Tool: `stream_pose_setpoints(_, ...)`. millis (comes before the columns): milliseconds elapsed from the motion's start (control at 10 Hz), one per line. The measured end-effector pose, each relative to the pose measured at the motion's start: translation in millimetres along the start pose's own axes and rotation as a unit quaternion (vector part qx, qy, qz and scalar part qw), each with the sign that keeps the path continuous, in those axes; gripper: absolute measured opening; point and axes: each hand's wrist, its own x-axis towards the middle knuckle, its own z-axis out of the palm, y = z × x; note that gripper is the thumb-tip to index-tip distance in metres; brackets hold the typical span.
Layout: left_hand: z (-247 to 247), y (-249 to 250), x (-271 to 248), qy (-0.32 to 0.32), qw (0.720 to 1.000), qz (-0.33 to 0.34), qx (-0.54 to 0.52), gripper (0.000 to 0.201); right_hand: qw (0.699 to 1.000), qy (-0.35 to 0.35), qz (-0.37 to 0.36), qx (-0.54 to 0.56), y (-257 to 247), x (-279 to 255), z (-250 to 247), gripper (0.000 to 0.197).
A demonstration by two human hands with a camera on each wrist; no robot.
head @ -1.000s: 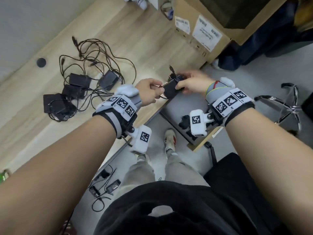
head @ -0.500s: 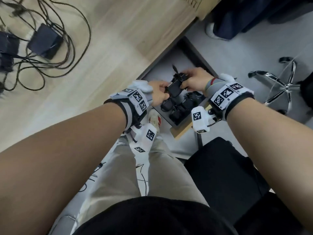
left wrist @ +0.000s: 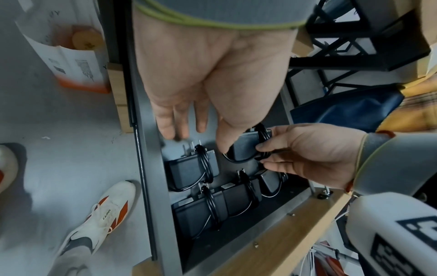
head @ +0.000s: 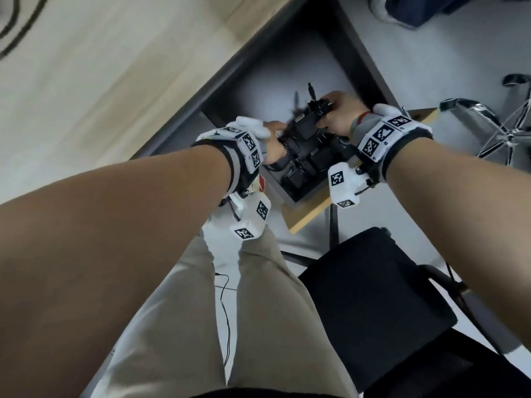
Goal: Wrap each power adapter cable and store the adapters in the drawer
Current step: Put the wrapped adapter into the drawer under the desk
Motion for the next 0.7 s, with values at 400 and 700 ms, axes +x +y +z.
stream_pose_setpoints(400,28.7,-13.6,36.3,-0.014,0.999,0.020,0.032,0.062,0.993,-0.010,-0.027,-0.114,13.2,28.1,21.5,0.047)
stream_pose_setpoints(700,36.1,-18.8,50.3,-0.006,0.996,0.013,0.091,0.057,0.979,-0.013,-0.034,-0.200,10.0,32.5,25.5,0.040)
